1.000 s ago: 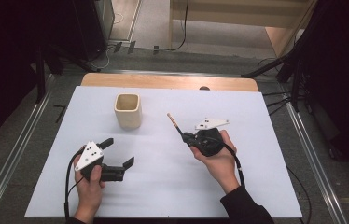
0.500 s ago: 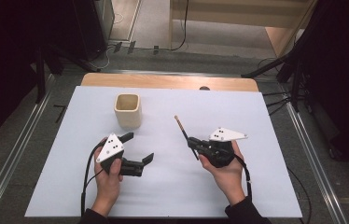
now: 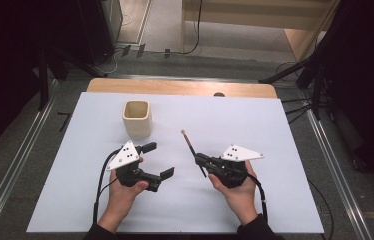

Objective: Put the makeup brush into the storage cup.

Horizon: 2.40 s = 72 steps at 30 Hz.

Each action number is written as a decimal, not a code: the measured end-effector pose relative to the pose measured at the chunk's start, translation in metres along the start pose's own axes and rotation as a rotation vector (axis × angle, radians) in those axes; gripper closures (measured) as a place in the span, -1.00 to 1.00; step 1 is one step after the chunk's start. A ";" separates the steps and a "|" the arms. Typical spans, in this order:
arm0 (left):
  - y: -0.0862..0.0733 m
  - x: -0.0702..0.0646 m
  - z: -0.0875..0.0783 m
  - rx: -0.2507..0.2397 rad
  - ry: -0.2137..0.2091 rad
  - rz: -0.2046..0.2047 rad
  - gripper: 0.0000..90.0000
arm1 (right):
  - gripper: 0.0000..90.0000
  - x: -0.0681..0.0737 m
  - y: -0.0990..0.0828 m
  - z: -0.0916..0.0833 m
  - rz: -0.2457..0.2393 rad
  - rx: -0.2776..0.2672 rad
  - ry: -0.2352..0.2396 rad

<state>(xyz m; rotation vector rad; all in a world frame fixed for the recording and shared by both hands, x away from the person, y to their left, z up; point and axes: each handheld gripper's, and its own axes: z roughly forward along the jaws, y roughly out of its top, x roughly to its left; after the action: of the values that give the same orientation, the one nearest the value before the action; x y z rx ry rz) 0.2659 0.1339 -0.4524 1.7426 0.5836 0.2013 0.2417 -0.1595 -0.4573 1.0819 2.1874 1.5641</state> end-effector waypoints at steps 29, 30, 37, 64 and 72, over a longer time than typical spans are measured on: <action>0.004 -0.009 0.009 -0.031 -0.069 -0.173 0.03 | 0.90 0.036 -0.004 0.017 -0.059 -0.041 0.086; 0.004 -0.009 0.009 -0.035 -0.074 -0.187 0.06 | 0.90 0.038 -0.004 0.018 -0.061 -0.038 0.089; 0.002 -0.007 0.011 -0.027 -0.075 -0.215 0.21 | 0.90 0.042 -0.006 0.021 -0.066 -0.042 0.090; 0.005 0.003 -0.002 -0.037 -0.058 -0.212 0.89 | -0.32 0.026 -0.008 0.018 -0.050 -0.099 -0.043; 0.005 0.009 -0.009 -0.033 -0.003 -0.189 0.89 | -0.67 0.008 -0.014 0.000 -0.007 -0.100 -0.068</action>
<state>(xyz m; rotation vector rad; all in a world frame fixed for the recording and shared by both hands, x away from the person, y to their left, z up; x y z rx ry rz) 0.2707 0.1453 -0.4465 1.6445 0.7341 0.0750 0.2304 -0.1558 -0.4678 1.0796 2.0442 1.5906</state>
